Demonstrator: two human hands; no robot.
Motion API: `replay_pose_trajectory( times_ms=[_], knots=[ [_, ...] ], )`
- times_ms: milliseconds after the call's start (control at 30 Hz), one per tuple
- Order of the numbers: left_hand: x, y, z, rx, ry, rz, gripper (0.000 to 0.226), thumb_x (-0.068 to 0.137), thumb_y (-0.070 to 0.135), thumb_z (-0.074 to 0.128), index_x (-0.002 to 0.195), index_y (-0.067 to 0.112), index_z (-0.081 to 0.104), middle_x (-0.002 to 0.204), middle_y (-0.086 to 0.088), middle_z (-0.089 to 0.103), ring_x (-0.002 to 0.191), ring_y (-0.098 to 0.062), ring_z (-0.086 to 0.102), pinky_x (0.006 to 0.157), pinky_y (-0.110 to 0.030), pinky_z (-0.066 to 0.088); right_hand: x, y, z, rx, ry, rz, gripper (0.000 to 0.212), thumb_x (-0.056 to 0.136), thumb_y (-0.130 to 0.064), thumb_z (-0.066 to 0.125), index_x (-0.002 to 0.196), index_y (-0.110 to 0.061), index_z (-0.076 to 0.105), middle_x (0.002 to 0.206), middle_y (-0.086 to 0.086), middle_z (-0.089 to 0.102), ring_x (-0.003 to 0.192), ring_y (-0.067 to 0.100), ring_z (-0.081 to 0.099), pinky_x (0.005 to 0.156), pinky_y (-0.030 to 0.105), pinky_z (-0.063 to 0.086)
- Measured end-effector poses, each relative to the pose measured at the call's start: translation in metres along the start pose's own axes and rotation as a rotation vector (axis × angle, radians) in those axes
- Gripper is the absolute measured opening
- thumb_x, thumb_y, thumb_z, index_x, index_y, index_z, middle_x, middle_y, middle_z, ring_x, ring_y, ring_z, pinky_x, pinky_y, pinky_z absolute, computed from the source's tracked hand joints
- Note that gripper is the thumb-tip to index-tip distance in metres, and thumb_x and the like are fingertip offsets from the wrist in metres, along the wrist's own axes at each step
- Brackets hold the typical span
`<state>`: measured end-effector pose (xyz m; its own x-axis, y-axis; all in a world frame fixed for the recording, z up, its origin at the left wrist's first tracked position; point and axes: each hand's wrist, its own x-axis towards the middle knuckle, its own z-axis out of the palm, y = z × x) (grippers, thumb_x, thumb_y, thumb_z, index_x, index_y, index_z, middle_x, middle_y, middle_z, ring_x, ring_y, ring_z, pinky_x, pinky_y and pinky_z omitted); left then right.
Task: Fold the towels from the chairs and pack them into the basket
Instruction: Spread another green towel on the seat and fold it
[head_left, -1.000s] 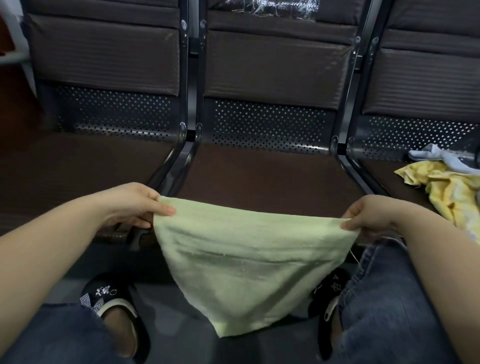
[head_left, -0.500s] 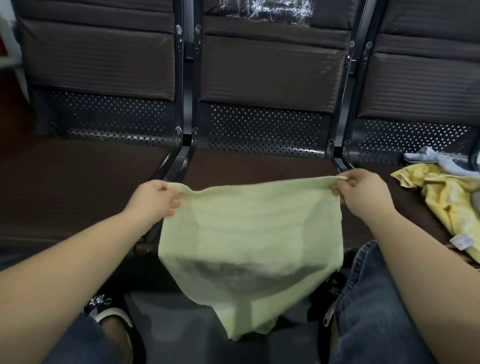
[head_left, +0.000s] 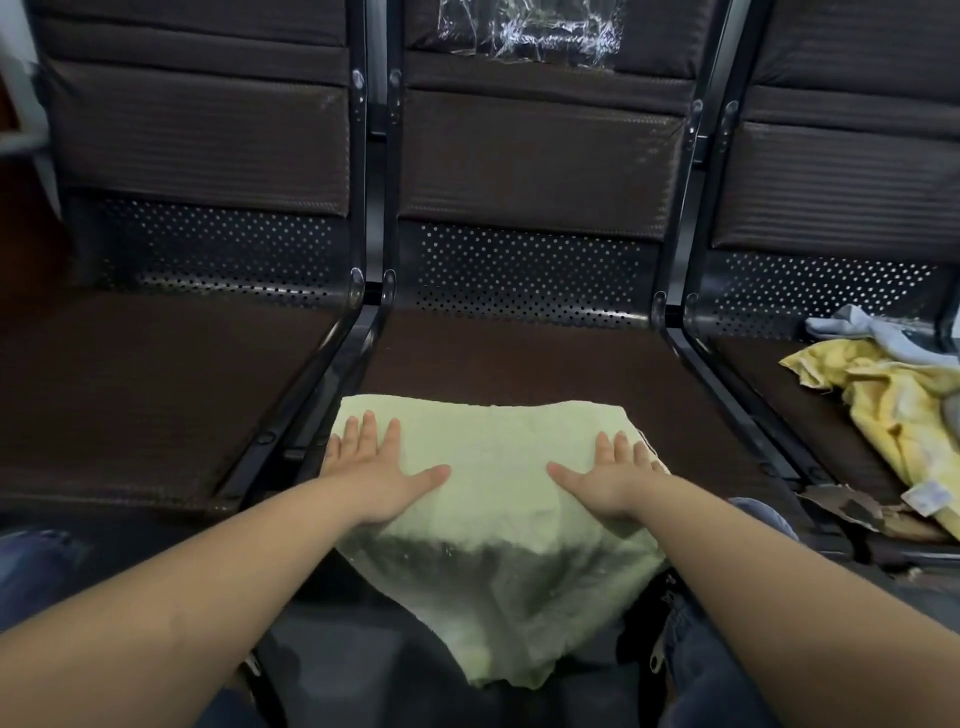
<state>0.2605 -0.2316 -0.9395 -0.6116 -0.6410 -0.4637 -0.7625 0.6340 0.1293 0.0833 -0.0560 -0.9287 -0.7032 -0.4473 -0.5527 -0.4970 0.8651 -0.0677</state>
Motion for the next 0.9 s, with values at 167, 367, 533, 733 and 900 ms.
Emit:
replay_pose_trajectory(
  times_ms=[167,367,533,733,900],
  knots=[
    [0.012,0.008,-0.002,0.024,0.044,-0.020,0.104,0.080,0.083,0.020,0.151,0.016,-0.016,0.156,-0.010,-0.026,0.144,-0.024,-0.022,0.117,-0.039,-0.011,0.012,-0.001,-0.001,-0.030,0.043,-0.009,0.094,0.087,-0.075,0.016,0.151,-0.014,-0.015,0.157,0.009,-0.021,0.145,0.027,-0.018,0.119,0.042,-0.006],
    [0.034,0.010,-0.010,0.014,0.057,0.028,0.100,0.082,0.081,0.021,0.150,0.018,-0.017,0.156,-0.007,-0.027,0.145,-0.022,-0.022,0.118,-0.037,-0.011,0.025,0.001,-0.002,-0.209,0.199,-0.099,0.095,0.088,-0.072,0.008,0.150,-0.003,-0.009,0.158,0.014,-0.014,0.146,0.025,-0.017,0.119,0.039,-0.009],
    [0.060,0.009,-0.016,0.010,0.093,0.053,0.098,0.083,0.080,0.022,0.151,0.020,-0.015,0.156,-0.006,-0.026,0.145,-0.021,-0.021,0.118,-0.037,-0.010,0.043,0.000,-0.007,-0.127,0.191,-0.131,0.097,0.088,-0.074,0.015,0.150,-0.004,-0.010,0.159,0.011,-0.014,0.147,0.021,-0.013,0.120,0.035,-0.005],
    [0.103,0.010,-0.026,0.013,0.149,0.093,0.095,0.083,0.079,0.022,0.152,0.024,-0.013,0.158,-0.002,-0.023,0.146,-0.019,-0.020,0.119,-0.036,-0.009,0.086,-0.006,-0.017,-0.065,0.247,-0.104,0.096,0.086,-0.075,0.017,0.151,-0.011,-0.011,0.159,0.010,-0.015,0.147,0.023,-0.013,0.120,0.037,-0.005],
    [0.143,0.012,-0.035,0.042,0.185,0.128,0.090,0.084,0.079,0.019,0.152,0.028,-0.011,0.158,0.001,-0.022,0.146,-0.016,-0.018,0.119,-0.035,-0.009,0.126,-0.014,-0.031,-0.080,0.286,-0.099,0.091,0.085,-0.077,0.015,0.152,-0.021,-0.009,0.159,0.009,-0.015,0.146,0.030,-0.013,0.119,0.042,-0.006]
  ],
)
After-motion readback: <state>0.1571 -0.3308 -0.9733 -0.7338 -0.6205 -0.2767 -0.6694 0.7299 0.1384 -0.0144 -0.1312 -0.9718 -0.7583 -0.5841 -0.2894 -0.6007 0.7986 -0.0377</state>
